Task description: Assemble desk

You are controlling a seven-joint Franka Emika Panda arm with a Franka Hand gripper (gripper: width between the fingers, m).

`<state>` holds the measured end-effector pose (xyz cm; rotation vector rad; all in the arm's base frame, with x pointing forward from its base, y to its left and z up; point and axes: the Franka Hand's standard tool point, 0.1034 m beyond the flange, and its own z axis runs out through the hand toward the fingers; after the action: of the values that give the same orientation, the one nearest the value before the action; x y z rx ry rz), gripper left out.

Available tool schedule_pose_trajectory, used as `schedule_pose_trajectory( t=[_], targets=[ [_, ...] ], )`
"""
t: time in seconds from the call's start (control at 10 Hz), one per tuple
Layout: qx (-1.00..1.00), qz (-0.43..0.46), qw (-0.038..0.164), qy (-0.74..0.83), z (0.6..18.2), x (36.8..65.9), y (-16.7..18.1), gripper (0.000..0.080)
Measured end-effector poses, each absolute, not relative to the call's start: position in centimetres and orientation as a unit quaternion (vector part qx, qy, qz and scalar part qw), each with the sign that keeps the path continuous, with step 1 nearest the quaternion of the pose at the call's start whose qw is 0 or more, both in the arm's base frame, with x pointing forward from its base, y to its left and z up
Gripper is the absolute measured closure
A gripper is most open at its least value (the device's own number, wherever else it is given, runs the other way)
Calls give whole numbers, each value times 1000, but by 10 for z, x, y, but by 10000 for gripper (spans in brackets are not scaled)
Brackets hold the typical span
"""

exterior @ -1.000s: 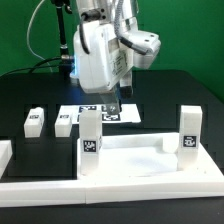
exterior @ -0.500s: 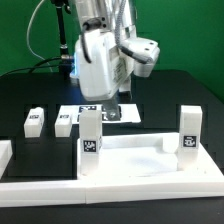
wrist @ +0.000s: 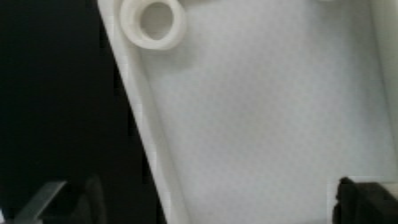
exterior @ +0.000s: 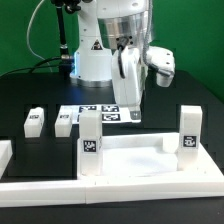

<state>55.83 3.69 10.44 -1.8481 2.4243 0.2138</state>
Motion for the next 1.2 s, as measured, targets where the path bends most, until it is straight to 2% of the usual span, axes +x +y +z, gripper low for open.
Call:
schedule_pose_trajectory(
  t=[0.3, 0.4, 0.6, 0.8, 1.1, 1.2],
  targets=[
    [-607, 69, 41, 791, 100, 556, 38, 150],
    [-616, 43, 48, 785, 89, 550, 38, 150],
    [-631, 17, 40, 775, 62, 526, 38, 150],
    [-645, -6, 35, 763, 38, 524, 49, 150],
    [-664, -42, 51, 745, 26, 530, 47, 150],
    [-665, -38, 50, 744, 24, 529, 48, 150]
  ],
)
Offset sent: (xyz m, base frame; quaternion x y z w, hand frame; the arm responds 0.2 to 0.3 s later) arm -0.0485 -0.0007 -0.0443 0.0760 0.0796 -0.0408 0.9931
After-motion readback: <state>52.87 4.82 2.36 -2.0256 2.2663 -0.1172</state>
